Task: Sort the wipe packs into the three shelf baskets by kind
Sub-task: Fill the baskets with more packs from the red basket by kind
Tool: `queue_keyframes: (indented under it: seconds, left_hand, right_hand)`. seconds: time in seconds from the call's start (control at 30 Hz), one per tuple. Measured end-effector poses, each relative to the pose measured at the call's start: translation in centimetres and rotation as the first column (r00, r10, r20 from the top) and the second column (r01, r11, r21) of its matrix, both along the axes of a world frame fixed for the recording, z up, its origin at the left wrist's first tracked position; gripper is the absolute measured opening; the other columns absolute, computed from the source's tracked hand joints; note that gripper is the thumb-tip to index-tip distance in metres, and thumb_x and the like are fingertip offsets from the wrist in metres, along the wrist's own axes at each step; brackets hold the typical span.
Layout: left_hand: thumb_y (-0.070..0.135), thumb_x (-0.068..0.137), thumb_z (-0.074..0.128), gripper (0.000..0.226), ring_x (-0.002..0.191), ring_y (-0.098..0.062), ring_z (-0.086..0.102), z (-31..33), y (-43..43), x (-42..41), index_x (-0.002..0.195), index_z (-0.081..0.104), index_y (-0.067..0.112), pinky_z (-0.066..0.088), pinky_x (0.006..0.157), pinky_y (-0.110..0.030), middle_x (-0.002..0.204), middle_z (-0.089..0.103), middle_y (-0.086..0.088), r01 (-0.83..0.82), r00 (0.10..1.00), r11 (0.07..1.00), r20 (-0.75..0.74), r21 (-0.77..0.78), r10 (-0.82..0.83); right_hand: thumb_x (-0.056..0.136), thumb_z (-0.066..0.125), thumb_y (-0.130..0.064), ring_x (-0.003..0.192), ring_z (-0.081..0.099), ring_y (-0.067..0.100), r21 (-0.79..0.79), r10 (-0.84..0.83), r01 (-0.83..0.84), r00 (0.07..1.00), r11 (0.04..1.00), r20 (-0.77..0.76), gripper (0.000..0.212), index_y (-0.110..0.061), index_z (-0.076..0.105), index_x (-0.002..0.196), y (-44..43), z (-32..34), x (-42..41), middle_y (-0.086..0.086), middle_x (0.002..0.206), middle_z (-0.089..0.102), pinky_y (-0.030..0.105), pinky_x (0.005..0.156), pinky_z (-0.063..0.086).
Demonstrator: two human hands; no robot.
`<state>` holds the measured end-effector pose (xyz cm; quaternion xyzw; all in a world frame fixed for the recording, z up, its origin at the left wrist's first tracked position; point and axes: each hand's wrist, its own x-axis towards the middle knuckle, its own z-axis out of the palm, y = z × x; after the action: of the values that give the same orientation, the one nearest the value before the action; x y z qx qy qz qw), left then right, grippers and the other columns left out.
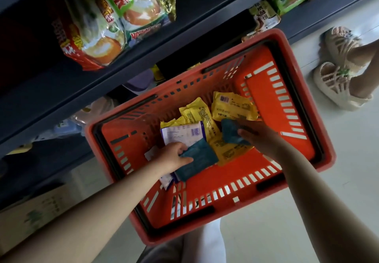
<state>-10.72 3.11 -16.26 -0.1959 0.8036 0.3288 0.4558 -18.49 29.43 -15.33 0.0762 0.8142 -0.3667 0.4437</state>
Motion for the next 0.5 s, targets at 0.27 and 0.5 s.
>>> queue_keyframes:
  seconds: [0.27,0.5]
  left_hand:
    - [0.023,0.086,0.07,0.034,0.093,-0.016,0.058,-0.4,0.4,-1.0,0.115,0.062,0.008,0.043,0.076,-0.025,0.112,0.065,-0.008,0.088,0.996,0.996,0.011,-0.032,-0.087]
    - [0.025,0.089,0.066,0.039,0.1,-0.017,0.057,0.6,-0.2,-1.1,0.122,0.058,0.007,0.039,0.076,-0.022,0.119,0.062,-0.01,0.063,0.998,0.998,0.023,0.026,-0.064]
  right_hand:
    - [0.086,0.064,-0.04,0.121,0.047,0.029,0.269,0.25,-0.236,0.968,0.934,-0.018,0.054,-0.037,0.045,0.137,-0.5,-2.3,-0.3,0.005,0.135,0.048,0.041,0.096,0.046]
    - [0.076,0.077,-0.026,0.117,0.044,0.03,0.354,0.225,-0.195,0.973,0.915,-0.046,0.046,-0.026,0.052,0.115,-1.0,-2.1,-0.1,0.007,0.133,0.039,0.035,0.087,0.047]
